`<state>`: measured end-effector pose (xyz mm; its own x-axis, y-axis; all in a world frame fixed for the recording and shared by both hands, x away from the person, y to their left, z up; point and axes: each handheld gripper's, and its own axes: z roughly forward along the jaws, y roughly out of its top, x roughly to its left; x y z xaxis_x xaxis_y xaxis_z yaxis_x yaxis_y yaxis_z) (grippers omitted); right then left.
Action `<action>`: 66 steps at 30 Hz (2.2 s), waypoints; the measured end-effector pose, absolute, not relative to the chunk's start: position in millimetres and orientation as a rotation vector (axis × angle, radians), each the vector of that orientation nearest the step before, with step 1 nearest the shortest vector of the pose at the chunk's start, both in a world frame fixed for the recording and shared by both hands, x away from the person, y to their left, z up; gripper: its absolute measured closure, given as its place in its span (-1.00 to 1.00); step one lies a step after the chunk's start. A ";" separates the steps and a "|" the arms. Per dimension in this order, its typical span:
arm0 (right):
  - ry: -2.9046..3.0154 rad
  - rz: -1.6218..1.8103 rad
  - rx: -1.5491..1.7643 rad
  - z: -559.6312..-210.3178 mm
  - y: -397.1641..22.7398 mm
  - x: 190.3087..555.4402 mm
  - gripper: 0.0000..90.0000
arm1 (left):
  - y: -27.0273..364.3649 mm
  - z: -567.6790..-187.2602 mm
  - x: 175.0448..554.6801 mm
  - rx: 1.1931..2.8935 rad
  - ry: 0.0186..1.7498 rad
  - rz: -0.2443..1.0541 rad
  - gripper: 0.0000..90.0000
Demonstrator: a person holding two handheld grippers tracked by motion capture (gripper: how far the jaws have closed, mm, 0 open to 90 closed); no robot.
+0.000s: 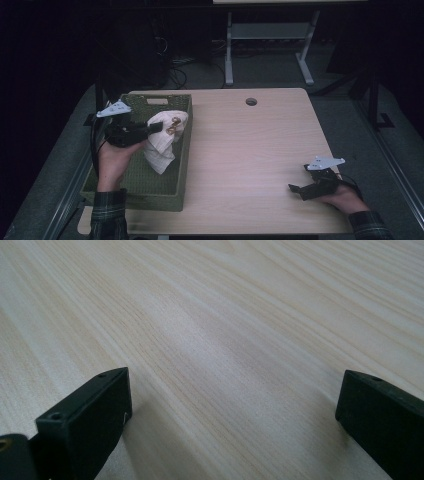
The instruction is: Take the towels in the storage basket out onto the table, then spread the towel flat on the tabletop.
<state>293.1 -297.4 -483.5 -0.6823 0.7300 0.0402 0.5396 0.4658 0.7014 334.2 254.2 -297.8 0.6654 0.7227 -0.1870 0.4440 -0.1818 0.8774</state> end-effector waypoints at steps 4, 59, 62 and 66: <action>2.449 1.032 1.089 -483.6 -297.3 293.1 -0.98 | 244.4 -290.1 333.5 1.817 0.888 0.318 0.68; 2.454 1.036 1.085 -483.5 -297.1 293.0 -0.98 | 54.5 -313.4 359.0 1.943 0.575 0.055 0.70; 2.454 1.036 1.085 -483.5 -297.1 293.0 -0.98 | 46.7 -320.3 358.9 1.961 0.572 0.048 0.70; 2.455 1.036 1.084 -483.5 -297.1 293.0 -0.98 | 35.9 -331.6 359.2 1.975 0.570 0.031 0.70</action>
